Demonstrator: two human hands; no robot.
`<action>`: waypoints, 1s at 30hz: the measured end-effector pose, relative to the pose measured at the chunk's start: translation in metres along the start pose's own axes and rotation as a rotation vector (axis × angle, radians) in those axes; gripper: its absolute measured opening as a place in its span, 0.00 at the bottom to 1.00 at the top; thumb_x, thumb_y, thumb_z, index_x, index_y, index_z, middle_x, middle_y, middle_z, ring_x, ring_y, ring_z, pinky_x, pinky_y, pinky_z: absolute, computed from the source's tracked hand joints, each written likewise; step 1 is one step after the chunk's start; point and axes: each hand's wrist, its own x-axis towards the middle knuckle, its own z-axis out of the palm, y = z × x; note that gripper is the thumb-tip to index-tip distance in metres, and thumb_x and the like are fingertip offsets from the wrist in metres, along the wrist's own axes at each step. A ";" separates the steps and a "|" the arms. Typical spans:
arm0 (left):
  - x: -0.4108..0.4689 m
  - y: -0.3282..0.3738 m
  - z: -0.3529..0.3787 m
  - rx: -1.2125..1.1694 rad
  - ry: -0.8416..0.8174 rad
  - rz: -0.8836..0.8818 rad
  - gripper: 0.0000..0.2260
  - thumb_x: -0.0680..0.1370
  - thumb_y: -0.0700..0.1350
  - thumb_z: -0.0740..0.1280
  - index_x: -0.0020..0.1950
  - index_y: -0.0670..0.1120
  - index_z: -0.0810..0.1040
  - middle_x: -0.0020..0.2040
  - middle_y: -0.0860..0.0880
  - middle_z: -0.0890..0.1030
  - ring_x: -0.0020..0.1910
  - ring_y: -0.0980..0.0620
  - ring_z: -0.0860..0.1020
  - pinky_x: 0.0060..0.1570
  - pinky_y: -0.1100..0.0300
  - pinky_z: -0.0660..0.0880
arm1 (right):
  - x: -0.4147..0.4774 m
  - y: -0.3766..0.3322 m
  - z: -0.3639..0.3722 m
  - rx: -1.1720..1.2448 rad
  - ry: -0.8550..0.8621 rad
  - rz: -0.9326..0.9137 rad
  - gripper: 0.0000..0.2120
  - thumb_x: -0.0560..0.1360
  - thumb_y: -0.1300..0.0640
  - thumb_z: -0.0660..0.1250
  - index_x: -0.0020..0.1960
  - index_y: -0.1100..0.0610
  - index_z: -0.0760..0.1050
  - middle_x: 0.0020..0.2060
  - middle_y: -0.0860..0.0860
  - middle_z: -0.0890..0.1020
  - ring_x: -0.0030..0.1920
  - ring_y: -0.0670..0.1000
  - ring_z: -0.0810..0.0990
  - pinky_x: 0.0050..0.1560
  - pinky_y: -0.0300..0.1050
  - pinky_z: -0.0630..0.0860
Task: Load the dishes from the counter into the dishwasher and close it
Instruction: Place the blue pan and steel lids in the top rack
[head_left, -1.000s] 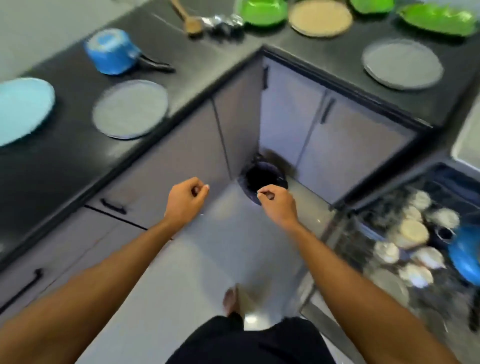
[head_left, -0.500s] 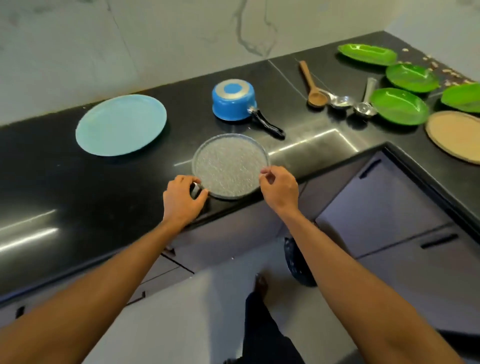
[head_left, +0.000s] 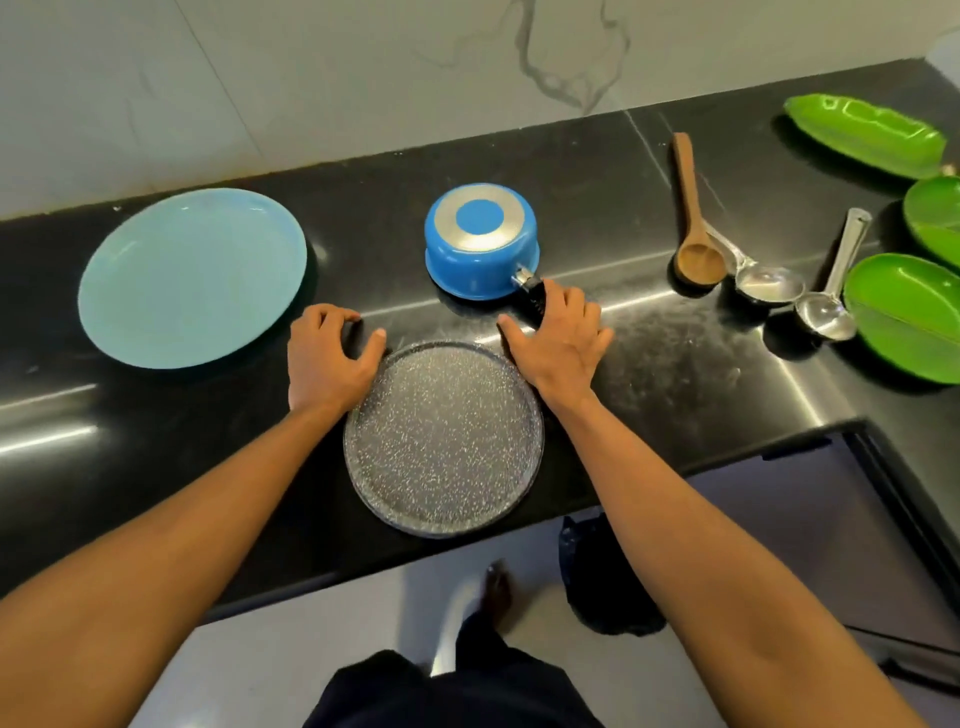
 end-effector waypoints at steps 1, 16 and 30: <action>0.003 0.000 0.001 0.009 -0.002 0.007 0.18 0.75 0.59 0.68 0.55 0.46 0.77 0.57 0.48 0.73 0.55 0.50 0.71 0.54 0.61 0.66 | 0.007 -0.002 0.002 0.001 -0.013 0.015 0.27 0.72 0.33 0.64 0.63 0.48 0.72 0.53 0.50 0.75 0.54 0.54 0.73 0.52 0.53 0.66; 0.003 -0.004 0.001 -0.030 0.004 0.067 0.16 0.71 0.52 0.72 0.54 0.45 0.78 0.58 0.47 0.75 0.58 0.49 0.72 0.54 0.61 0.65 | -0.019 0.000 -0.019 0.157 0.047 0.064 0.15 0.76 0.42 0.69 0.57 0.51 0.77 0.47 0.48 0.74 0.43 0.50 0.75 0.43 0.47 0.75; -0.030 0.010 -0.020 -0.338 -0.111 0.296 0.08 0.73 0.47 0.65 0.48 0.48 0.81 0.49 0.49 0.81 0.52 0.50 0.77 0.56 0.57 0.71 | -0.218 0.033 -0.080 0.211 0.176 0.426 0.13 0.76 0.40 0.68 0.54 0.46 0.79 0.42 0.45 0.80 0.43 0.50 0.79 0.40 0.46 0.73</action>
